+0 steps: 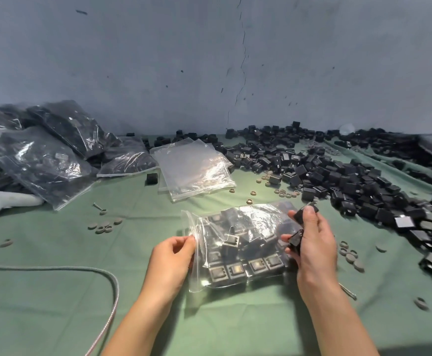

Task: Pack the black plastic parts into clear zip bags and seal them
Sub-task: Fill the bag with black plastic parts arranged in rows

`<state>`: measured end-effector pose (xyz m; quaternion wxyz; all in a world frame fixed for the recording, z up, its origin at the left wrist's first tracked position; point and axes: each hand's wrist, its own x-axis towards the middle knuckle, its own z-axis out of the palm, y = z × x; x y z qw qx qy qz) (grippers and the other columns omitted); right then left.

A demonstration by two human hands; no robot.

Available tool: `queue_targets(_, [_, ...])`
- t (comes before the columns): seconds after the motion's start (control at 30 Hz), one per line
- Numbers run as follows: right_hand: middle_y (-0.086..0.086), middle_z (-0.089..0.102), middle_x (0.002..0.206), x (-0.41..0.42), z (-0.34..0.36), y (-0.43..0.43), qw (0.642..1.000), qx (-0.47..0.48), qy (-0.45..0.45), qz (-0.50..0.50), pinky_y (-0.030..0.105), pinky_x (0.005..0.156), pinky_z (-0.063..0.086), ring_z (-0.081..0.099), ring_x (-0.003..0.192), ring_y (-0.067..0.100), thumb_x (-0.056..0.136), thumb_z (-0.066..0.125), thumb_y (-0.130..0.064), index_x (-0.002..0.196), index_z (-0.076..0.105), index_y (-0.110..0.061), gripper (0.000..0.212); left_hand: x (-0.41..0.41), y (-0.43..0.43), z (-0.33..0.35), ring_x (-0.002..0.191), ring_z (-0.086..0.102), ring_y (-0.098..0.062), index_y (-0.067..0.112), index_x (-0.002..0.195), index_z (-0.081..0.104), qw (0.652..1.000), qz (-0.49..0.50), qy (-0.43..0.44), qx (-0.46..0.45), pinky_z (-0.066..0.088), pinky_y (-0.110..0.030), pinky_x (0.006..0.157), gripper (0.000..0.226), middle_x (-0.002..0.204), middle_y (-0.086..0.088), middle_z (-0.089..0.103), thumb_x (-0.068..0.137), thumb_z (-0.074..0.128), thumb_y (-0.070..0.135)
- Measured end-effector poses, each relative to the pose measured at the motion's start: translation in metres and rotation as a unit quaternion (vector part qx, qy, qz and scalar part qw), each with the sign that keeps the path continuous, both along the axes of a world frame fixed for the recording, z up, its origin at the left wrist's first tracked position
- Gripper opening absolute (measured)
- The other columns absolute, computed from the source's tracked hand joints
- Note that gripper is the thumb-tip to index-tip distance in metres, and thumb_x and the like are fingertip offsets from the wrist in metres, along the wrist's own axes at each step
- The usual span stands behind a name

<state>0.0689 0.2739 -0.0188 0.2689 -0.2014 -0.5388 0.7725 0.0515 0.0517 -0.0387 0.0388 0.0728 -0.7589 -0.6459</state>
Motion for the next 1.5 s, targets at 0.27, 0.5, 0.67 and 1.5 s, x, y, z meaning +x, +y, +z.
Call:
queue_targets(0.27, [-0.004, 0.077, 0.098, 0.005, -0.008, 0.024, 0.993, -0.044, -0.017, -0.105, 0.025, 0.052, 0.051, 0.061, 0.05, 0.005, 0.101, 0.046, -0.054, 0.114, 0.059, -0.016, 0.042, 0.008, 0.008, 0.016, 0.064, 0.066, -0.011, 0.014, 0.099, 0.066, 0.998, -0.037, 0.005, 0.041, 0.054, -0.025, 0.06, 0.025, 0.088, -0.002, 0.074, 0.103, 0.046, 0.028])
queue_targets(0.5, [-0.001, 0.077, 0.078, 0.003, 0.0, 0.05, 0.979, -0.181, -0.052, -0.073, 0.017, 0.038, 0.047, 0.055, 0.044, 0.006, 0.103, 0.048, -0.05, 0.106, 0.052, -0.02, 0.03, 0.011, 0.012, 0.022, 0.068, 0.064, -0.024, 0.009, 0.102, 0.063, 0.984, -0.139, -0.058, 0.094, 0.05, -0.027, 0.053, 0.015, 0.093, -0.01, 0.076, 0.099, 0.054, 0.021])
queue_targets(0.67, [0.007, 0.071, 0.091, -0.002, 0.01, 0.058, 0.977, -0.203, -0.041, -0.05, 0.02, 0.048, 0.055, 0.067, 0.057, 0.009, 0.102, 0.055, -0.04, 0.113, 0.055, -0.01, 0.031, 0.007, 0.01, 0.028, 0.088, 0.074, -0.029, -0.004, 0.106, 0.058, 0.964, -0.113, -0.073, 0.23, 0.059, -0.026, 0.058, 0.017, 0.108, -0.02, 0.07, 0.1, 0.051, 0.011])
queue_targets(1.5, [0.022, 0.067, 0.122, -0.013, 0.045, -0.093, 0.958, -0.121, 0.035, 0.259, 0.037, 0.06, 0.058, 0.069, 0.095, 0.031, 0.104, 0.043, -0.043, 0.128, 0.048, 0.0, 0.05, 0.026, 0.037, 0.053, 0.081, 0.064, -0.002, 0.029, 0.109, 0.061, 0.976, -0.177, 0.108, 0.071, 0.05, -0.017, 0.074, 0.028, 0.092, 0.007, 0.07, 0.085, 0.072, 0.04])
